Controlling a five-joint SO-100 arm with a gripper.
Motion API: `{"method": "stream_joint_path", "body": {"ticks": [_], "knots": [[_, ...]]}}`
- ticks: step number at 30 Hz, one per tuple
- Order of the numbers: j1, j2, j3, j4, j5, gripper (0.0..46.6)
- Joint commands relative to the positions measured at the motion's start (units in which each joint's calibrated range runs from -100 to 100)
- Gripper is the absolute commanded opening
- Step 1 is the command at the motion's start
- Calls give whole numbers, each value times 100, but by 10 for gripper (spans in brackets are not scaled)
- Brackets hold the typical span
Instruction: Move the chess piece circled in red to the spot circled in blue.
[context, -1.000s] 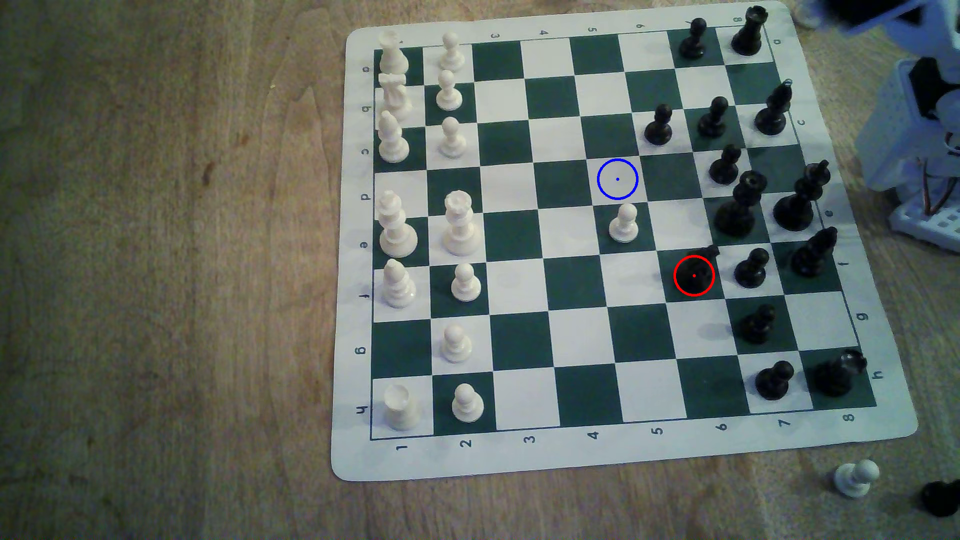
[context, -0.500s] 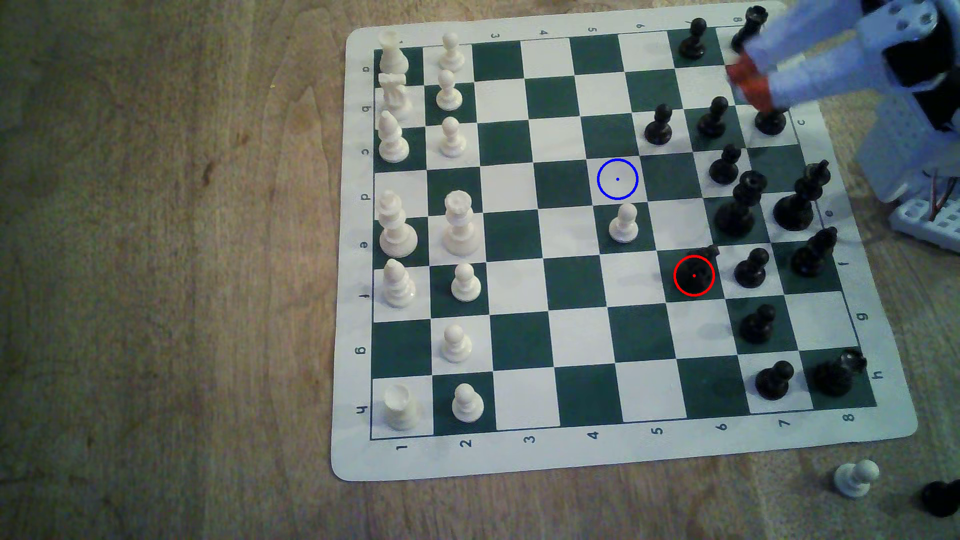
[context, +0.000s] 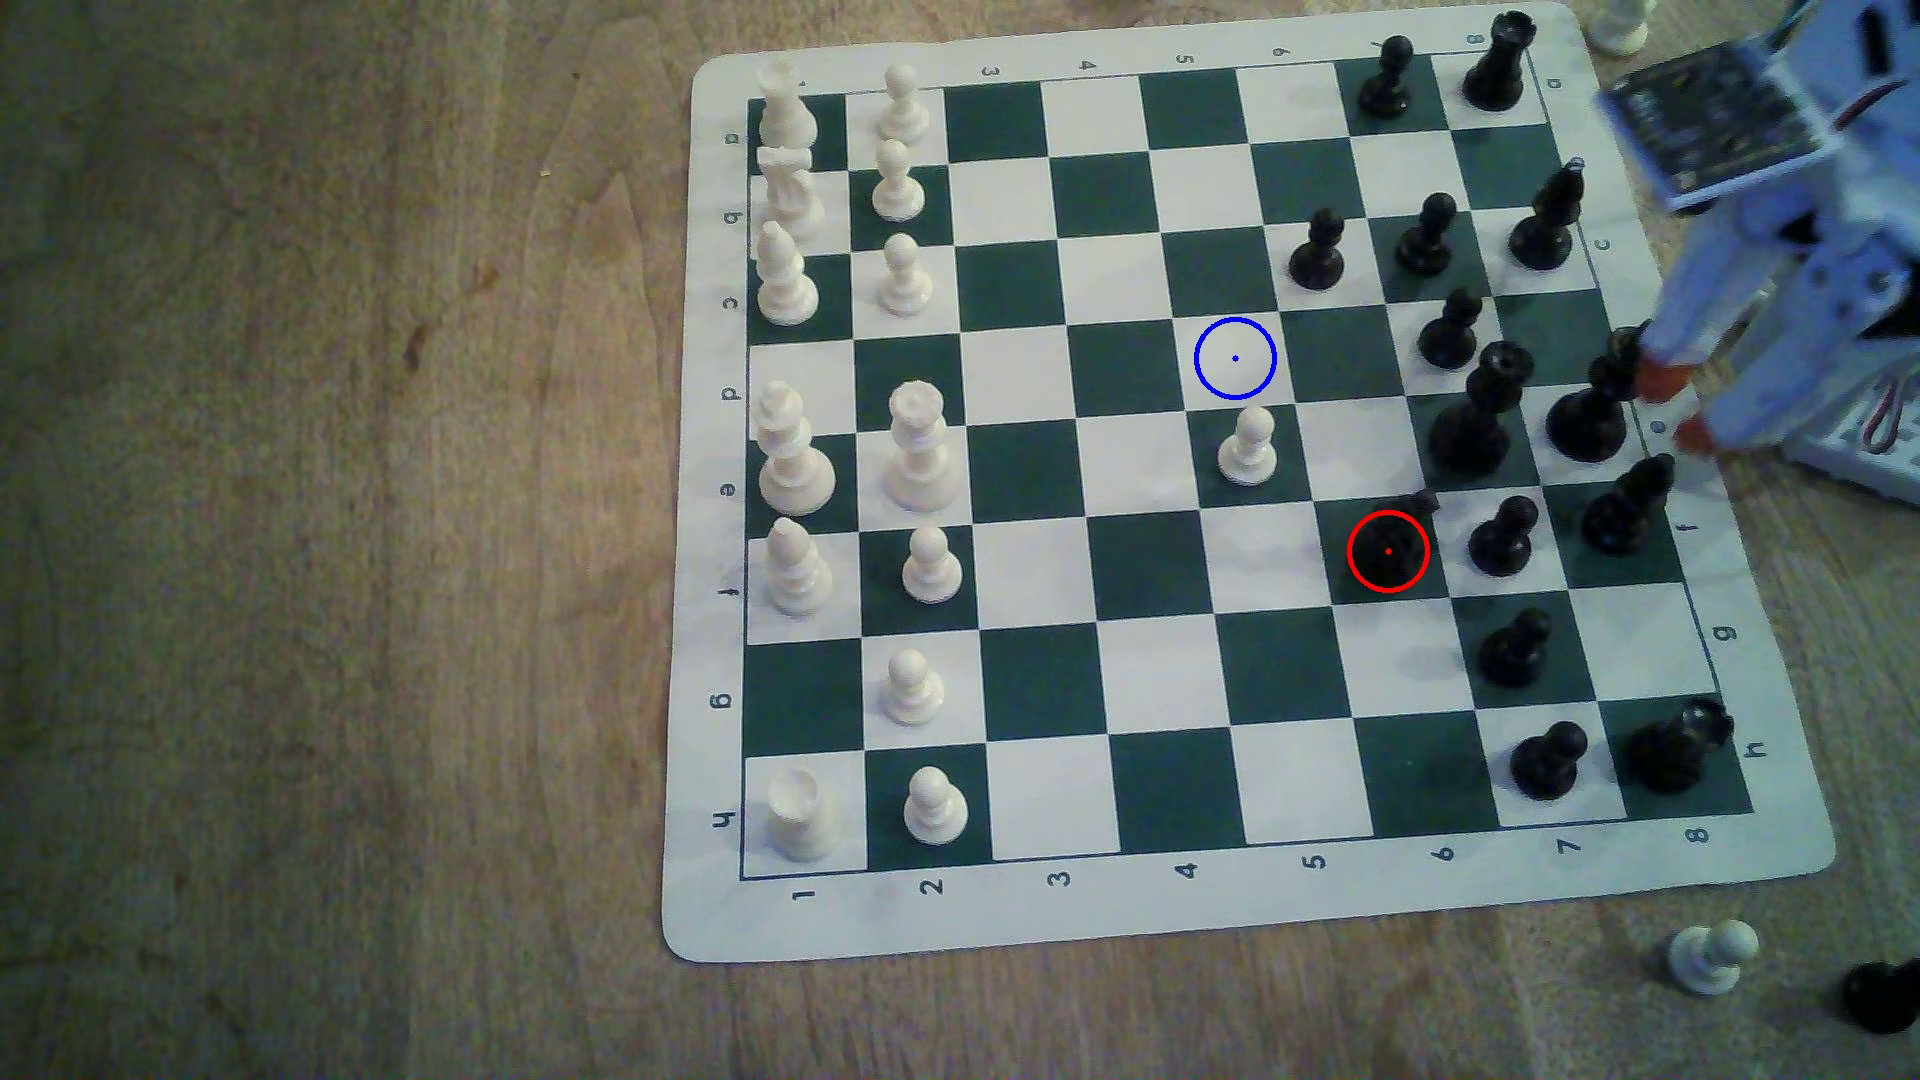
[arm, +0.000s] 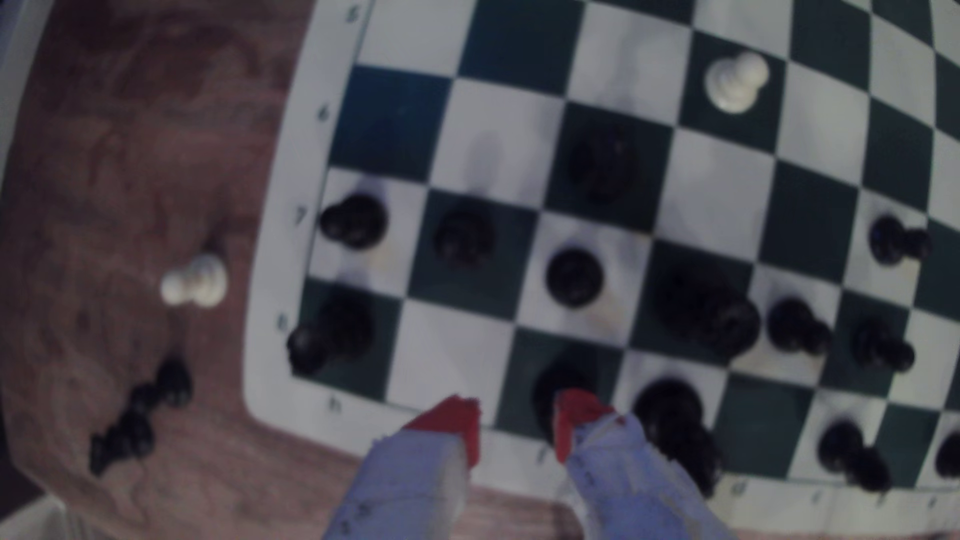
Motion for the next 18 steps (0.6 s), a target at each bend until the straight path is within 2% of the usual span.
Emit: {"method": "stream_joint_path", "body": {"ticks": [1, 3, 12, 18], "knots": [[178, 68, 192, -609, 88, 137], [287, 76, 419, -912, 137, 149], [866, 475, 908, -1977, 278, 150], [890, 798, 1135, -2321, 317, 140]]}}
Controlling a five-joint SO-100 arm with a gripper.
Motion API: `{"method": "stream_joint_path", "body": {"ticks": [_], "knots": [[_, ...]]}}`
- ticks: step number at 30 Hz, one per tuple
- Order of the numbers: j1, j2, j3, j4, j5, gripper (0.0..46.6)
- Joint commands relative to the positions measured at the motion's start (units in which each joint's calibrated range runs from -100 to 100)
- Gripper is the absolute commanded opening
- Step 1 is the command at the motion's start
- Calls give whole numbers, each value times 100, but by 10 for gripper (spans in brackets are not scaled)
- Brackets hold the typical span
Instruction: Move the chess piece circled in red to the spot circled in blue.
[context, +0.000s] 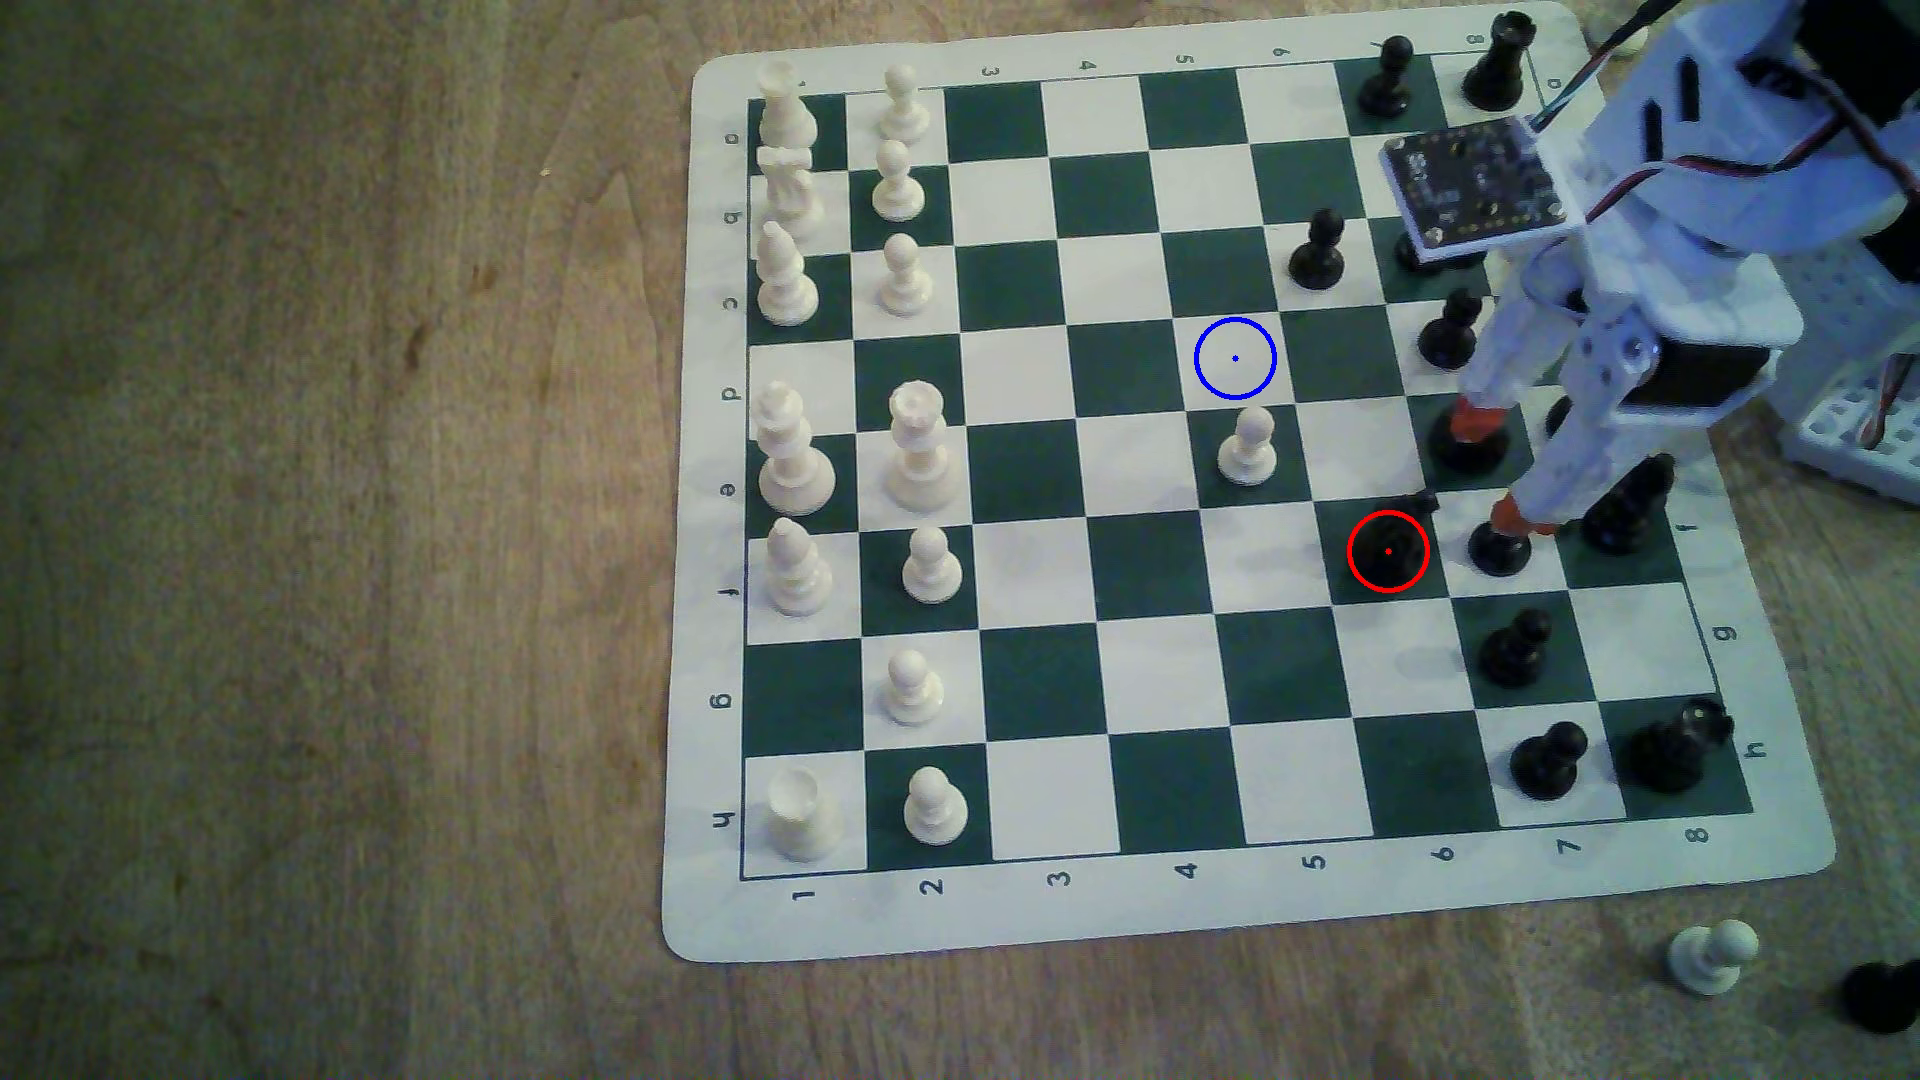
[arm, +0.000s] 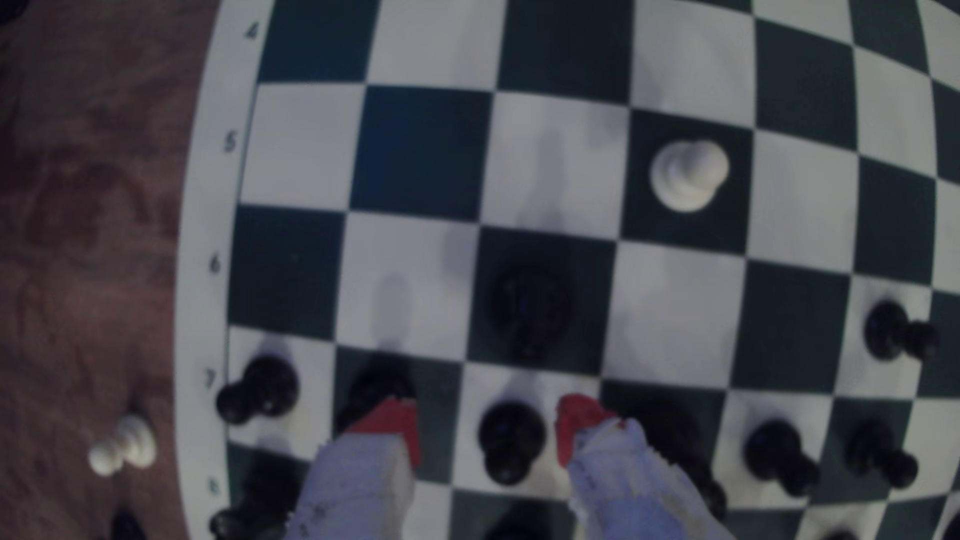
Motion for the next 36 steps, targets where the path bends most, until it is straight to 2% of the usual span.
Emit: {"method": "stream_joint_path", "body": {"ticks": [1, 16, 36], "knots": [[-11, 102, 87, -379, 5, 141], [28, 213, 803, -1174, -24, 142], [138, 1062, 821, -2026, 24, 139]]}}
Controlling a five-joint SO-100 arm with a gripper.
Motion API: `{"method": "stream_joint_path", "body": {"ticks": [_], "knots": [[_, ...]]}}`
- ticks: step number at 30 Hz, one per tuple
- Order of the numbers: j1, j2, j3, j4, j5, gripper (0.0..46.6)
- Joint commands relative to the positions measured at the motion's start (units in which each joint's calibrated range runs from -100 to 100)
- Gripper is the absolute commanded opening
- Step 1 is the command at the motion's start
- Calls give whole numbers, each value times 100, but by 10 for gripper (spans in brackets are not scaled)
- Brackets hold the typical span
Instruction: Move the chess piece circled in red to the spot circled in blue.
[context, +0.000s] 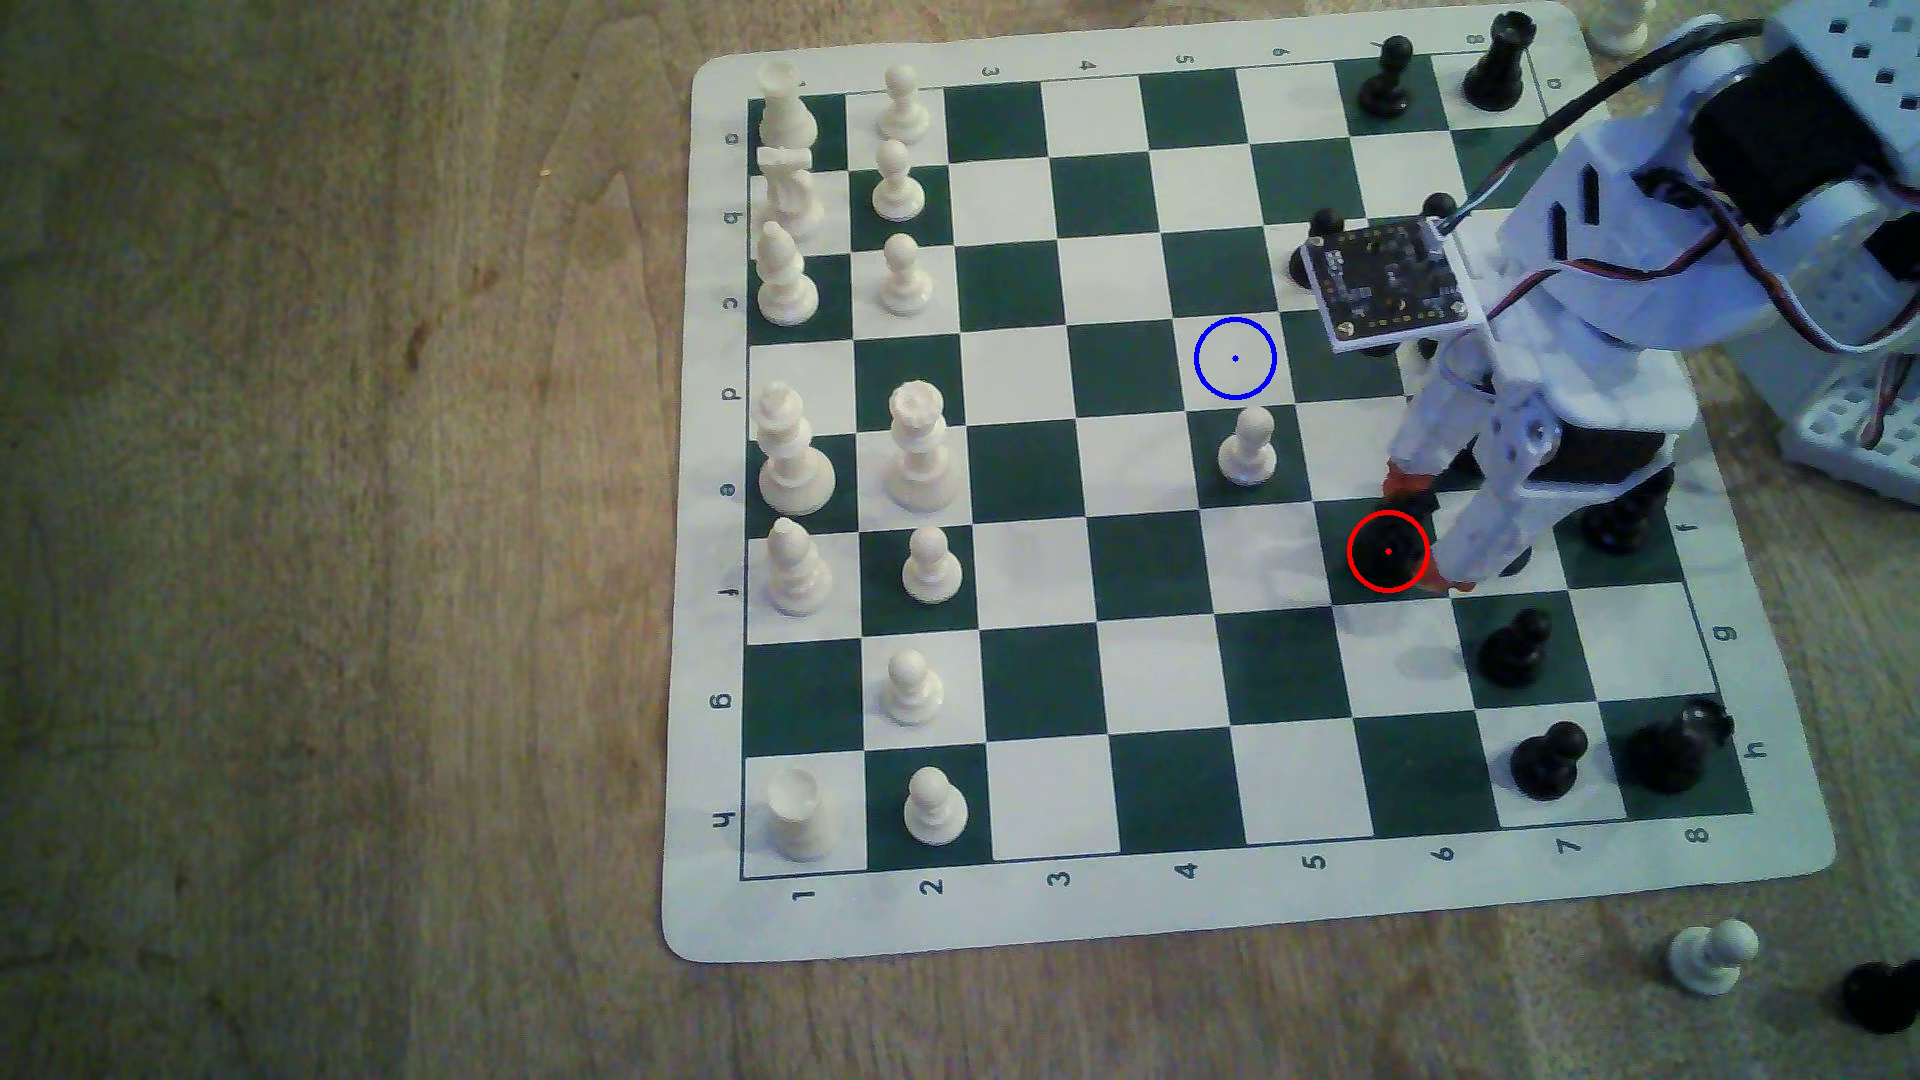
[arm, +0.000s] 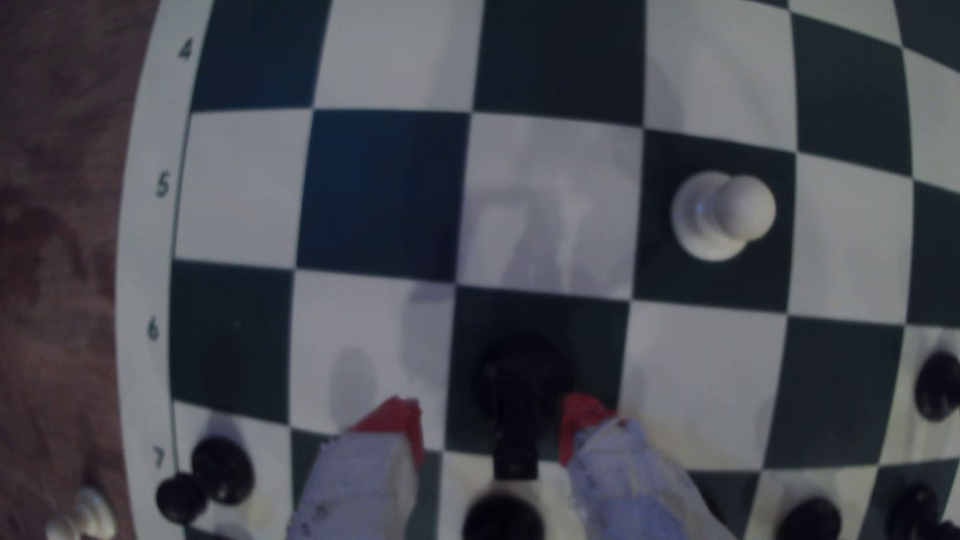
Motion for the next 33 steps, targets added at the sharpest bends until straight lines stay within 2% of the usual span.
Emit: {"method": "stream_joint_path", "body": {"ticks": [1, 17, 26, 33], "knots": [[20, 23, -83, -122, 39, 137], [-4, 227, -28, -269, 44, 4], [27, 142, -228, 124, 59, 3], [262, -181, -1252, 1074, 44, 3]]}}
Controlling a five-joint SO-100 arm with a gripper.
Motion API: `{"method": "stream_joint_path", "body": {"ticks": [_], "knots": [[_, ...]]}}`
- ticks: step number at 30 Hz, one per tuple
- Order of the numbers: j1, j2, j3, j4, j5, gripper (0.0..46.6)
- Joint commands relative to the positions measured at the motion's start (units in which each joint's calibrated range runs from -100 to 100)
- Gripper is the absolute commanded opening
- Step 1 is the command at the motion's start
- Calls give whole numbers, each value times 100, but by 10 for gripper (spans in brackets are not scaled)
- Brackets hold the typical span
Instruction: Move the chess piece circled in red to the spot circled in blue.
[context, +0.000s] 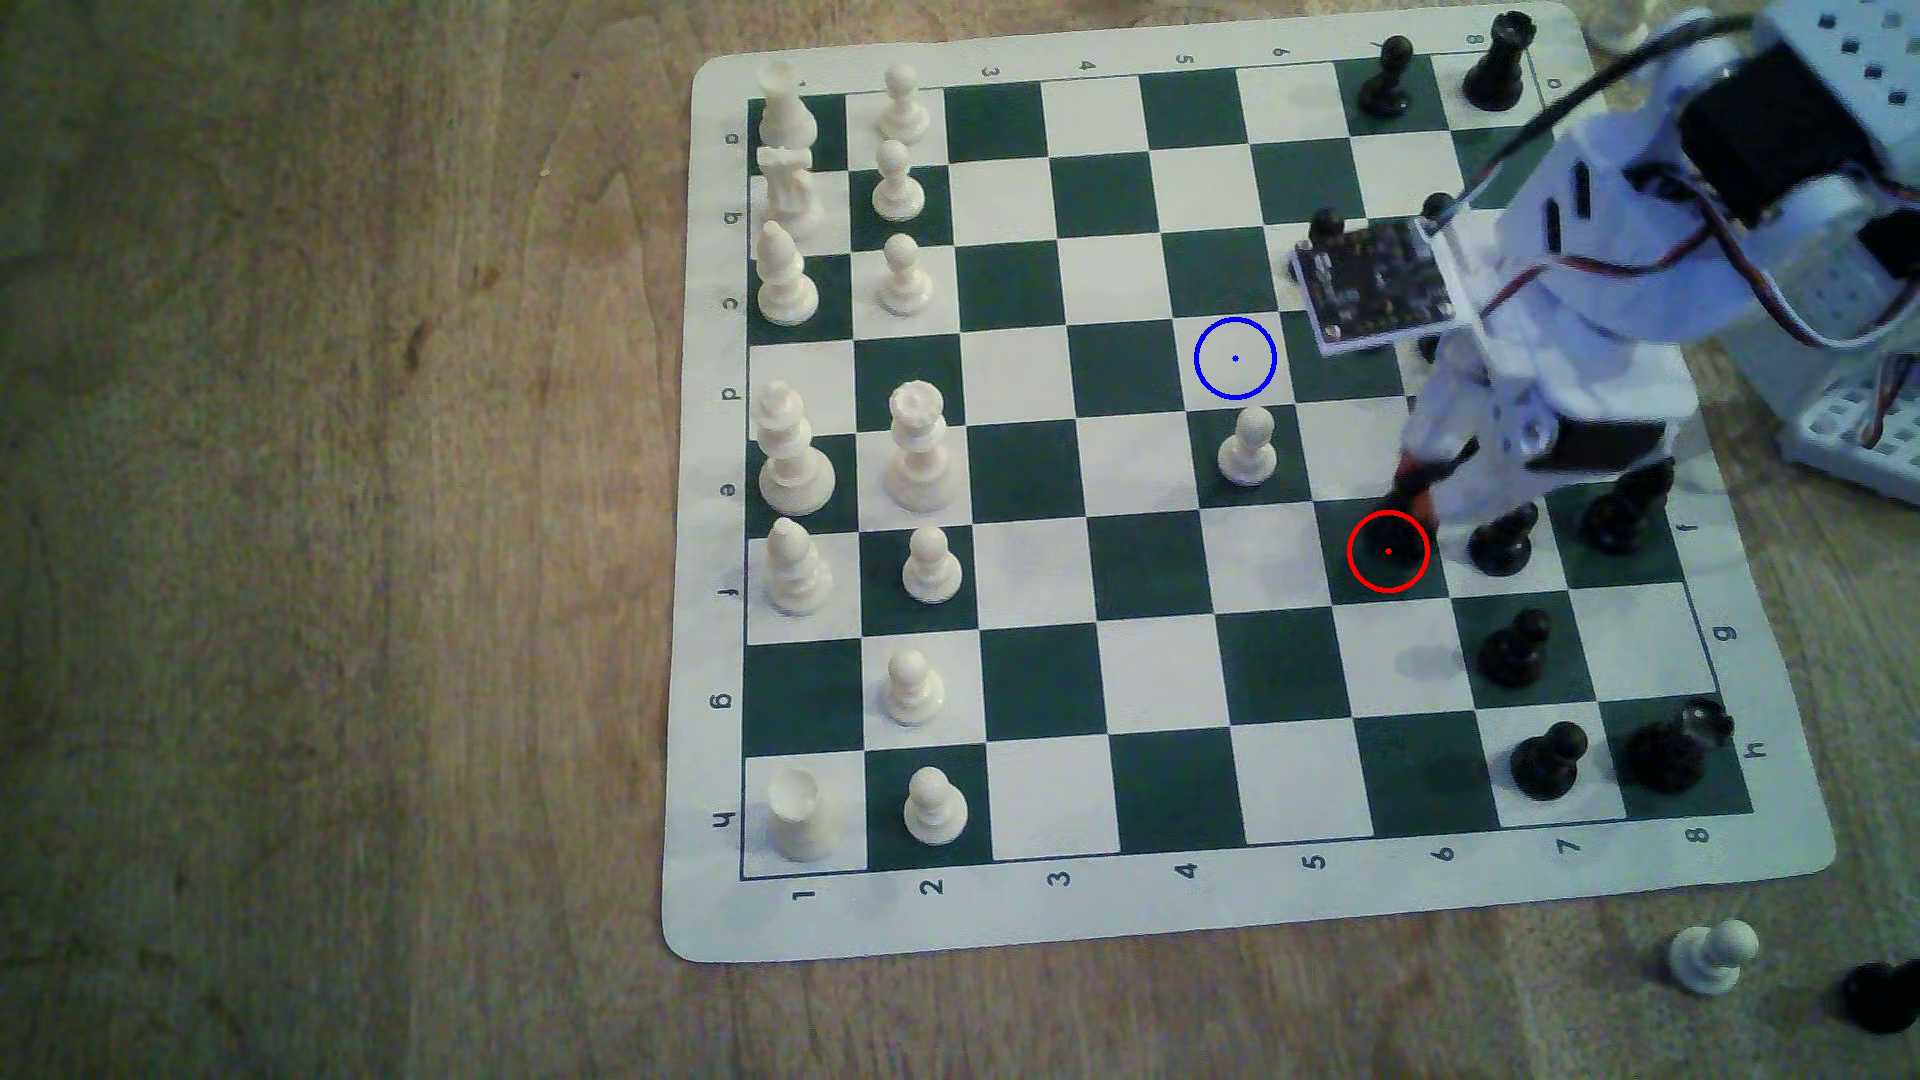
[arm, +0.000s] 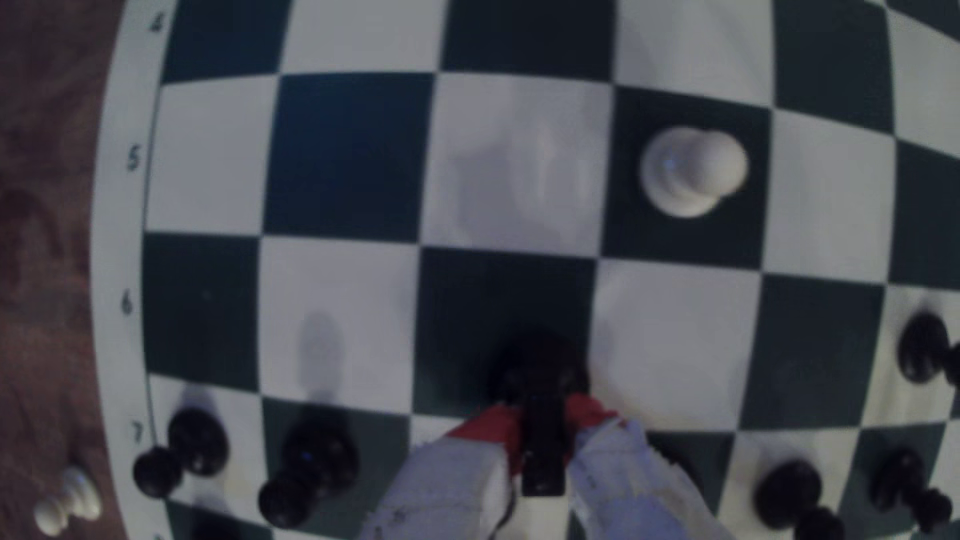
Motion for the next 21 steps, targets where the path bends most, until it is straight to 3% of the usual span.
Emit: {"method": "stream_joint_path", "body": {"ticks": [1, 9, 17, 21], "knots": [[199, -290, -1090, 535, -5, 3], [1005, -1, -2958, 1305, 215, 5], [1928, 636, -2949, 961, 508, 7], [2053, 1009, -2767, 617, 537, 8]]}}
